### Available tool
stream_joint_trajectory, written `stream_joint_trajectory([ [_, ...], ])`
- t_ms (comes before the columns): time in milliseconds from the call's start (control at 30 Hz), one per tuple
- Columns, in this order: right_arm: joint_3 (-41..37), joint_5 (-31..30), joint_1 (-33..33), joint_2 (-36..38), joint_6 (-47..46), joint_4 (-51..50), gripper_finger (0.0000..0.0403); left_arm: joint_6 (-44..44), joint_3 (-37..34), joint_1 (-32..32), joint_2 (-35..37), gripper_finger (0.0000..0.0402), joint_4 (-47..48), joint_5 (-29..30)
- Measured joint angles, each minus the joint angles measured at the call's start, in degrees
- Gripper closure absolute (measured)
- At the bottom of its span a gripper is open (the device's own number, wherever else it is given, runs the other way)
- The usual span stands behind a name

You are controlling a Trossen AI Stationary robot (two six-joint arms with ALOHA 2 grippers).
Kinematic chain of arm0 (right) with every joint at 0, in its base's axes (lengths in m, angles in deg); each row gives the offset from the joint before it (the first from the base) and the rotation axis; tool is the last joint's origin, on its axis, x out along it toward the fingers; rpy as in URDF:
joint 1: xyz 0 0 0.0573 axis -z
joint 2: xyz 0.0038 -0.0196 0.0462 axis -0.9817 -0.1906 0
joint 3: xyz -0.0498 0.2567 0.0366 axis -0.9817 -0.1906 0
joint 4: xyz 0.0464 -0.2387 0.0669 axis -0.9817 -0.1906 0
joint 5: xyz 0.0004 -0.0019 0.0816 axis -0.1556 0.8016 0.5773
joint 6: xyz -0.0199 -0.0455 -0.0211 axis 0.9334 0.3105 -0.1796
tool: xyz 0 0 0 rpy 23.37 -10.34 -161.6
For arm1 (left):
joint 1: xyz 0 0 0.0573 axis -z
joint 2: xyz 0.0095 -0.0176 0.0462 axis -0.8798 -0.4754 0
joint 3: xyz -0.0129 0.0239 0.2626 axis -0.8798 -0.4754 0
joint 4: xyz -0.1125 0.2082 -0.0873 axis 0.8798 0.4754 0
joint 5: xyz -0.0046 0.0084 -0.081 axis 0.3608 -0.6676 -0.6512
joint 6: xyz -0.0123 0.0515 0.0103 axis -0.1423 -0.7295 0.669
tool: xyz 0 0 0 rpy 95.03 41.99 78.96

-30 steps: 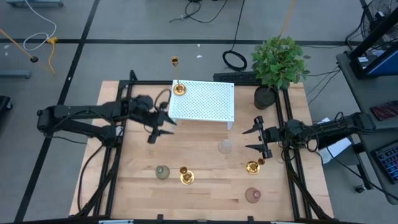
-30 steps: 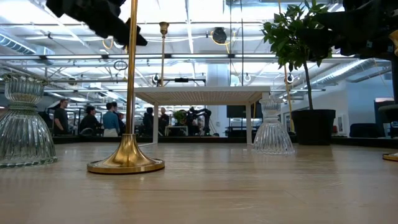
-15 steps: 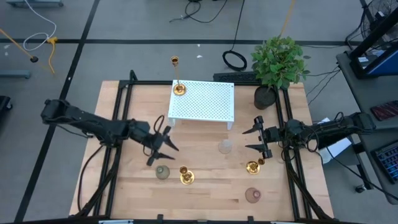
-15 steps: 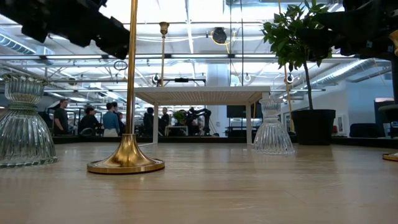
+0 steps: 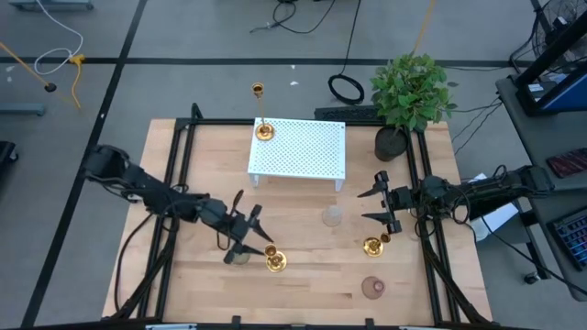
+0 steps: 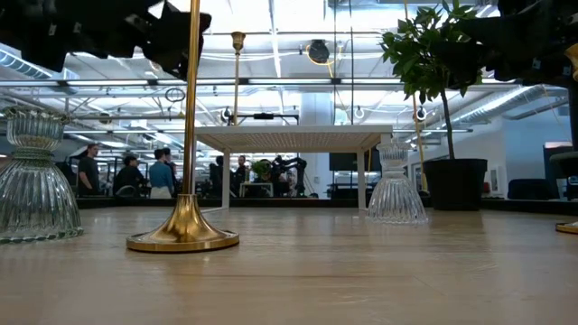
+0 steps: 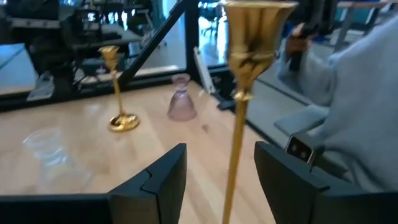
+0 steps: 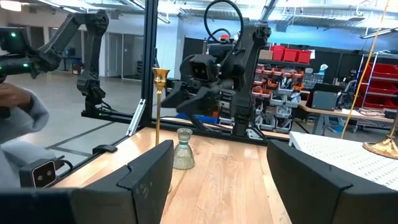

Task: Pick & Place candle stick holders
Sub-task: Put the left gold candle holder on the shelf aligned with the other gold candle holder

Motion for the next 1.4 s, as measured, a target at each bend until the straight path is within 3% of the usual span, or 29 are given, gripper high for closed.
stream_joint_trajectory([
  [167, 0.0, 0.0, 0.0, 0.0, 0.0, 0.0, 0.0149, 1.1, 0.2, 1.2, -2.7, 0.0206, -5.9, -0.3],
  [533, 0.0, 0.0, 0.0, 0.0, 0.0, 0.0, 0.0149, -0.6, 4.7, 1.5, -8.1, 0.0212, -5.8, -0.2],
  [667, 0.0, 0.0, 0.0, 0.0, 0.1, 0.0, 0.0149, -0.3, 4.7, 1.6, -7.8, 0.0249, -5.4, -0.1],
  [967, 0.0, 0.0, 0.0, 0.0, 0.2, 0.0, 0.0149, -0.2, 4.8, 0.6, -7.5, 0.038, -6.1, 0.3],
  [1167, 0.0, -0.2, 0.0, 0.0, 0.2, 0.8, 0.0149, 1.0, 5.4, 0.4, -7.5, 0.0369, -8.1, 0.5],
  [1400, 0.2, -3.1, 0.0, -4.1, -0.5, 11.8, 0.0149, 3.7, 10.4, -1.3, -7.5, 0.0385, -7.1, 0.9],
])
